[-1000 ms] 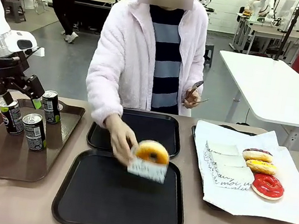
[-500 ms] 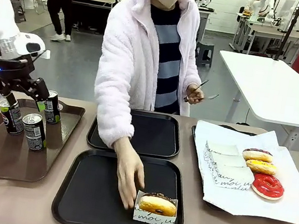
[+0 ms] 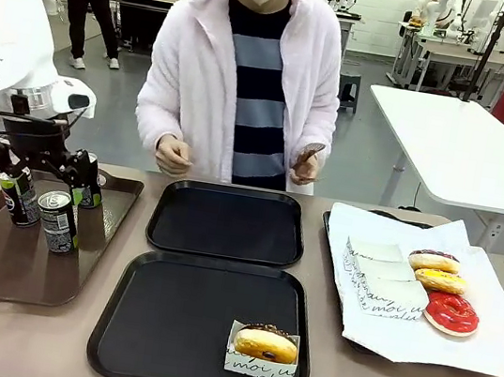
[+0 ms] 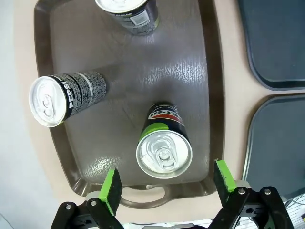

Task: Set up donuts and drinks on trays.
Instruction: Pick up one Pepsi coke and place it on the Flat Tray.

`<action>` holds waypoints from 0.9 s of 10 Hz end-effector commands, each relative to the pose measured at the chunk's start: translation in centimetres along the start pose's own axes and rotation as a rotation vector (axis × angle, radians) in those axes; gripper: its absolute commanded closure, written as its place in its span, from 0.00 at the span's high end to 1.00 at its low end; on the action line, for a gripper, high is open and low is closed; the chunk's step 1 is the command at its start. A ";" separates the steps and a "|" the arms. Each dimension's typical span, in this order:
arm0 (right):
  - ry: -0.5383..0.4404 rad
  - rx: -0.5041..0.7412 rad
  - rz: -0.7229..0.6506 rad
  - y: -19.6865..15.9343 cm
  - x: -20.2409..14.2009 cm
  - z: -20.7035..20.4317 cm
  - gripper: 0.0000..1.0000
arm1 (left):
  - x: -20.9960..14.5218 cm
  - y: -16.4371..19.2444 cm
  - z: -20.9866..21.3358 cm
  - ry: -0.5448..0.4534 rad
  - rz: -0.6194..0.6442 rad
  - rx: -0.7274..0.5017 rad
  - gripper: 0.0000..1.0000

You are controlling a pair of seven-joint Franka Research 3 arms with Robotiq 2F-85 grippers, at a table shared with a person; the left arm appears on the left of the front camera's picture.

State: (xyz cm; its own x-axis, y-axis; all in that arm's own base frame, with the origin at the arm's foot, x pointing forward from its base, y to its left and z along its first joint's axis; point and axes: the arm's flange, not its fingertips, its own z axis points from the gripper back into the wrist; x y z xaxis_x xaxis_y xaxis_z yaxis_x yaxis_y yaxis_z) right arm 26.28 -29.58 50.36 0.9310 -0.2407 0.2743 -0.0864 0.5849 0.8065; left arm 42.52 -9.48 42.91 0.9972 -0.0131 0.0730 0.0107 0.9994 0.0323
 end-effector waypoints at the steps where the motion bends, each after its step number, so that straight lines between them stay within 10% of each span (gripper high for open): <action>1: -0.018 0.023 0.016 0.0 0.2 0.0 1.00 | 1.0 0.1 -1.4 0.004 0.039 0.040 1.00; 9: -0.018 0.023 0.016 0.0 0.2 0.0 1.00 | 2.4 0.6 -4.4 0.006 0.045 0.040 0.96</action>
State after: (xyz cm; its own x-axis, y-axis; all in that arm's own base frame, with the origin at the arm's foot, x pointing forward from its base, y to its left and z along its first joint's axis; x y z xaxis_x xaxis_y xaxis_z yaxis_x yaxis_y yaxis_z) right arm 26.27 -29.59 50.35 0.9309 -0.2401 0.2752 -0.0874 0.5852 0.8061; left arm 44.89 -8.79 38.83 0.9990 0.0151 0.0415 -0.0166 0.9992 0.0350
